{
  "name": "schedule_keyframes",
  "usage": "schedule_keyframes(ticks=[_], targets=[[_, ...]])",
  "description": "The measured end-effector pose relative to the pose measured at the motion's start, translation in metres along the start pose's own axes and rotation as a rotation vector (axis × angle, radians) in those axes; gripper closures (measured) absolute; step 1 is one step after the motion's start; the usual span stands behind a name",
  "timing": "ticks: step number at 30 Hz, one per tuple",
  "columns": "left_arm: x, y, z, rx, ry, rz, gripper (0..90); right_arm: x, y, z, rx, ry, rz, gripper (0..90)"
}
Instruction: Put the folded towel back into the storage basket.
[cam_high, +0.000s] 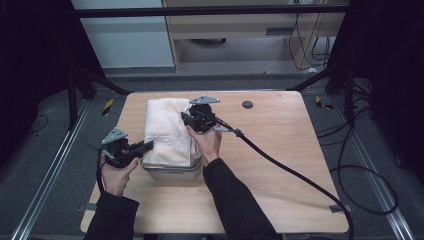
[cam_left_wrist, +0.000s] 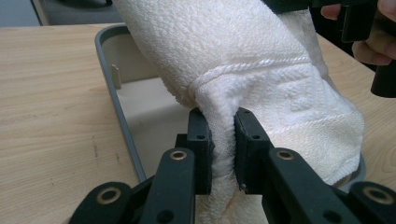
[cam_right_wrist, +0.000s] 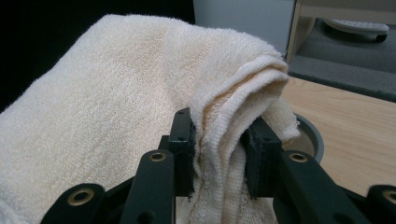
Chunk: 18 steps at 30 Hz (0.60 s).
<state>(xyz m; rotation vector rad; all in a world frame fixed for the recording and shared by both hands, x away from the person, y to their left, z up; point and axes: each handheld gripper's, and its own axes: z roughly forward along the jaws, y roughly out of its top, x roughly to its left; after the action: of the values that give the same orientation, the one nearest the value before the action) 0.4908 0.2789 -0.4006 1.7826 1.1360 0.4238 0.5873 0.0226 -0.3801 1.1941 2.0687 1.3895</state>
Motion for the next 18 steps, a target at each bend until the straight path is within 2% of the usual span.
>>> schedule_keyframes(ticks=[18], targets=[[0.006, -0.011, 0.019, 0.066, 0.027, 0.009, 77.4, -0.009, -0.02, 0.017, 0.046, -0.01, 0.013, 67.7]])
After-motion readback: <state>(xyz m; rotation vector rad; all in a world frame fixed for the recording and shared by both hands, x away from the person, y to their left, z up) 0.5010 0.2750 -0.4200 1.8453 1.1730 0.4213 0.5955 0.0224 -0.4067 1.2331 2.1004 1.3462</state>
